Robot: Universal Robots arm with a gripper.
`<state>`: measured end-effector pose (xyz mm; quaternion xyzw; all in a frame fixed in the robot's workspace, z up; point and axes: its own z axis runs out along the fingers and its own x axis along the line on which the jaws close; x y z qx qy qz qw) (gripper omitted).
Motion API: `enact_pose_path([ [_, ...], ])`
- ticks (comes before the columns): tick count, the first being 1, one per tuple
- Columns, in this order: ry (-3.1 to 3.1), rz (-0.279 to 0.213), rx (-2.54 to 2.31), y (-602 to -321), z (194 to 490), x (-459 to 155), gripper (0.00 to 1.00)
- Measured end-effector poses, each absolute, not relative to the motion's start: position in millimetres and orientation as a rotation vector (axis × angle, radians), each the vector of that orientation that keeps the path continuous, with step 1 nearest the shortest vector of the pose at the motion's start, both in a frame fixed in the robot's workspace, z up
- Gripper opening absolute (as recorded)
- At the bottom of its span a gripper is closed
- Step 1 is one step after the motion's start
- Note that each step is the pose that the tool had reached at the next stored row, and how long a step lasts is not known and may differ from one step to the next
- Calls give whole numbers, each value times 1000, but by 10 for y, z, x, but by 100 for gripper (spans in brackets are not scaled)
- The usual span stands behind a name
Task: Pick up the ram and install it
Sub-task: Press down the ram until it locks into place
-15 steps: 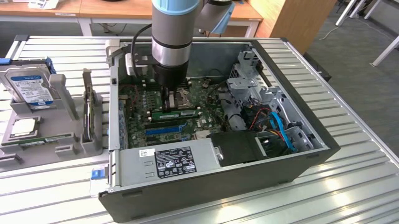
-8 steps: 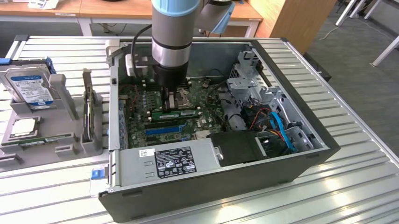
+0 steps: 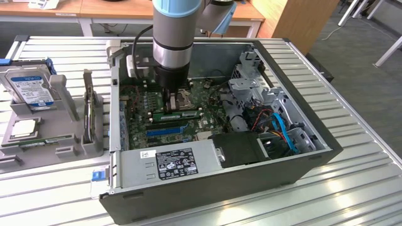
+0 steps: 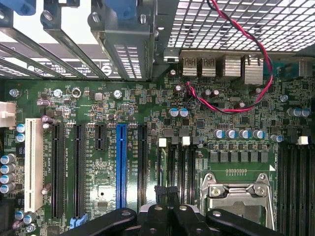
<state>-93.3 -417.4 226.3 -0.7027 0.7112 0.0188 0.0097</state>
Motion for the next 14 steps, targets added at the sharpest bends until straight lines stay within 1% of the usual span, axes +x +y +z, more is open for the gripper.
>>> enact_pose_path([
  [14, 2221, 59, -2194, -4176, 2237, -934, 10],
])
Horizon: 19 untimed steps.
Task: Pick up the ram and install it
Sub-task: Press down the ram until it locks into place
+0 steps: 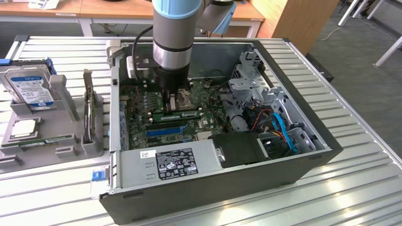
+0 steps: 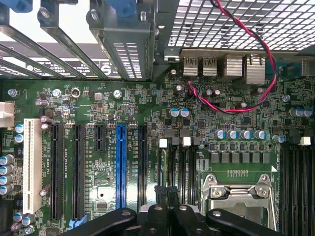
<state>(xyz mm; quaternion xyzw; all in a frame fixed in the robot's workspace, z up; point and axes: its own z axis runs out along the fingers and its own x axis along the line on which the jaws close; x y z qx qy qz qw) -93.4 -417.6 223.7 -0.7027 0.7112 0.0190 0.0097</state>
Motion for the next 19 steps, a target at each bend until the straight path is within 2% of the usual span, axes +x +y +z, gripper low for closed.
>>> enact_pose_path([
  [19, 2220, 59, -2194, -4176, 2227, -933, 10],
])
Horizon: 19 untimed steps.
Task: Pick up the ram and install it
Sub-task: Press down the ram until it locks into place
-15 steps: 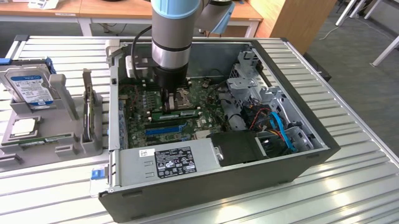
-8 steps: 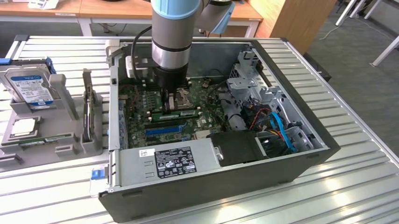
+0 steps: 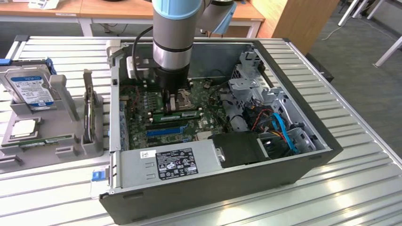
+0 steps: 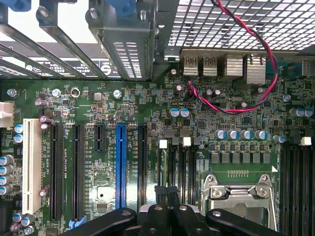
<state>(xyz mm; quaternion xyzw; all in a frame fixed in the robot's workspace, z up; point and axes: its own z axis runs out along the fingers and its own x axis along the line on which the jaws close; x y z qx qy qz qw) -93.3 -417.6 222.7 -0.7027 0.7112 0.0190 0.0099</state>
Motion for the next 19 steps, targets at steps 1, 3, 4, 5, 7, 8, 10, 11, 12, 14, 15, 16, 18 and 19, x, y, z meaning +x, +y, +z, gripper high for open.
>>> enact_pose_path([
  [1, 2220, 59, -2194, -4176, 2228, -934, 10],
  [3, 2220, 59, -2194, -4176, 2227, -933, 10],
  [4, 2220, 59, -2194, -4176, 2227, -933, 10],
  [5, 2220, 59, -2194, -4176, 2228, -933, 10],
  [7, 2220, 59, -2194, -4176, 2227, -933, 10],
  [8, 2220, 59, -2194, -4176, 2227, -933, 10],
  [10, 2220, 59, -2194, -4176, 2226, -934, 10],
  [11, 2220, 59, -2194, -4176, 2225, -934, 10],
  [12, 2220, 60, -2194, -4176, 2224, -934, 10],
  [14, 2220, 59, -2194, -4175, 2224, -934, 10],
  [15, 2220, 59, -2194, -4176, 2224, -933, 10],
  [16, 2220, 59, -2194, -4176, 2224, -934, 10],
  [18, 2220, 59, -2194, -4176, 2223, -934, 10],
  [19, 2220, 60, -2194, -4176, 2222, -934, 10],
])
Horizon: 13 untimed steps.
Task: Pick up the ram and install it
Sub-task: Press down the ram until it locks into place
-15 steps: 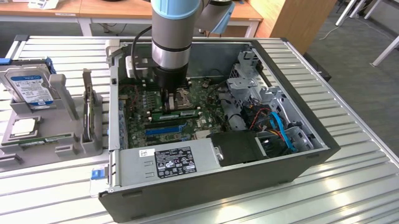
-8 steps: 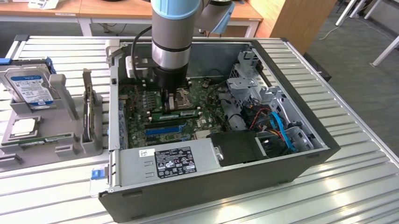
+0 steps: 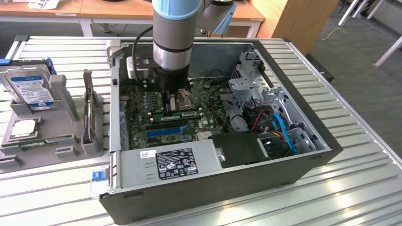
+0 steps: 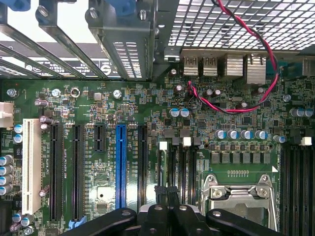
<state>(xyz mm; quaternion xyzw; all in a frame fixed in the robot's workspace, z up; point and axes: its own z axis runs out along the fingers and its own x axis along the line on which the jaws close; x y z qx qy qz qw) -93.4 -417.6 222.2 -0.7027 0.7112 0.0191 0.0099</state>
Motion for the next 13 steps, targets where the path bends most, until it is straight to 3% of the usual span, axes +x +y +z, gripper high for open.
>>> enact_pose_path([
  [13, 2220, 60, -2194, -4176, 2313, -933, 10],
])
